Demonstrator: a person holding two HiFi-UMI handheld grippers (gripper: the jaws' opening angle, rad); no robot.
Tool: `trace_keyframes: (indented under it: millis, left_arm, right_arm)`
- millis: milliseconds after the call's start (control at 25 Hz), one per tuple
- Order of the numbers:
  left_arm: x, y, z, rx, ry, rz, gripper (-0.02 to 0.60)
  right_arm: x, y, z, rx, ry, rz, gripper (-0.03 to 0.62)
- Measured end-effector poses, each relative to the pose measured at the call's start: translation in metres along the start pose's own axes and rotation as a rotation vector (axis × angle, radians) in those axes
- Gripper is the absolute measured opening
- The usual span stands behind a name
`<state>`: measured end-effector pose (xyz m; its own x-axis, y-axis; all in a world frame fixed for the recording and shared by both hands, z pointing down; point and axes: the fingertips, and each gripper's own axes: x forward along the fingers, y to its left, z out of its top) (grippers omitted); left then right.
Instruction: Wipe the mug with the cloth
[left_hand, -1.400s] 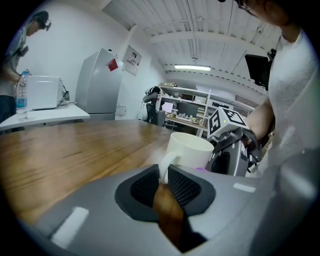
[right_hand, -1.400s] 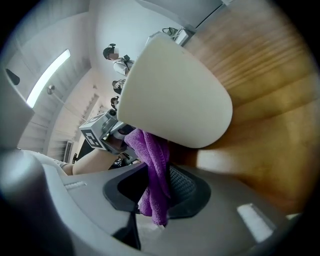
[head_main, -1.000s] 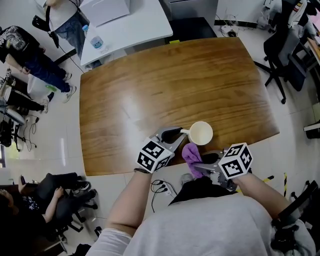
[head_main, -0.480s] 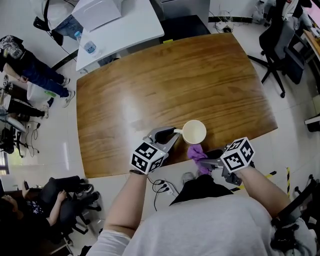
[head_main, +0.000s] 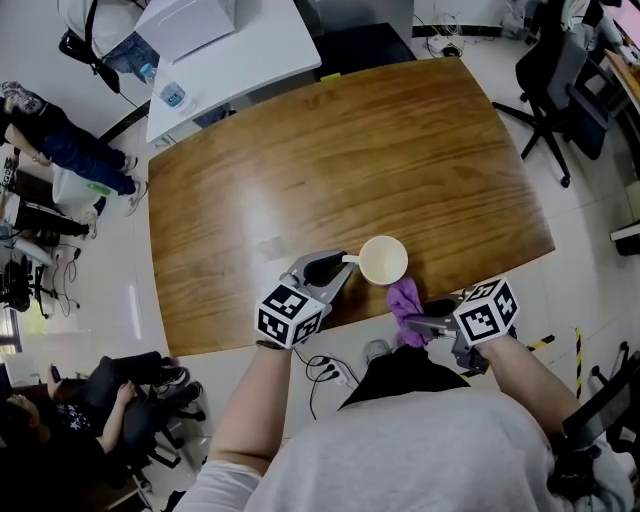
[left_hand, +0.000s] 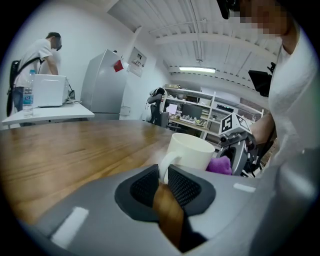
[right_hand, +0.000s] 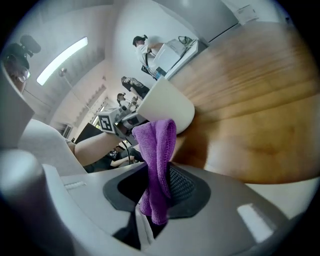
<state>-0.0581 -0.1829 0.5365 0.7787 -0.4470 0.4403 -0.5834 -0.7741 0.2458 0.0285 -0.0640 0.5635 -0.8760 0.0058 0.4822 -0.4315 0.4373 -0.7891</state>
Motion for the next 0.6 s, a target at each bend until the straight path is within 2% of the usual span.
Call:
trace_keyframes:
  millis: [280,400,520,600]
  left_arm:
    - [0.0,0.0,0.001,-0.012,-0.004,0.006,0.055]
    - [-0.001,-0.001,0.002,-0.014,-0.004,0.006,0.055]
    - [0.0,0.0,0.003,-0.019,-0.004,0.008,0.052]
    - [0.0,0.0,0.002,-0.024,-0.007,0.006,0.057]
  right_arm:
    - [-0.055,0.012,0.059,0.096,-0.328,0.012,0.109]
    - [-0.053,0.01,0.079,0.117,-0.377,0.026,0.109]
    - [-0.044,0.003,0.09,0.144,-0.384,0.044,0.109]
    - [-0.04,-0.007,0.091,0.153,-0.371,0.023,0.109]
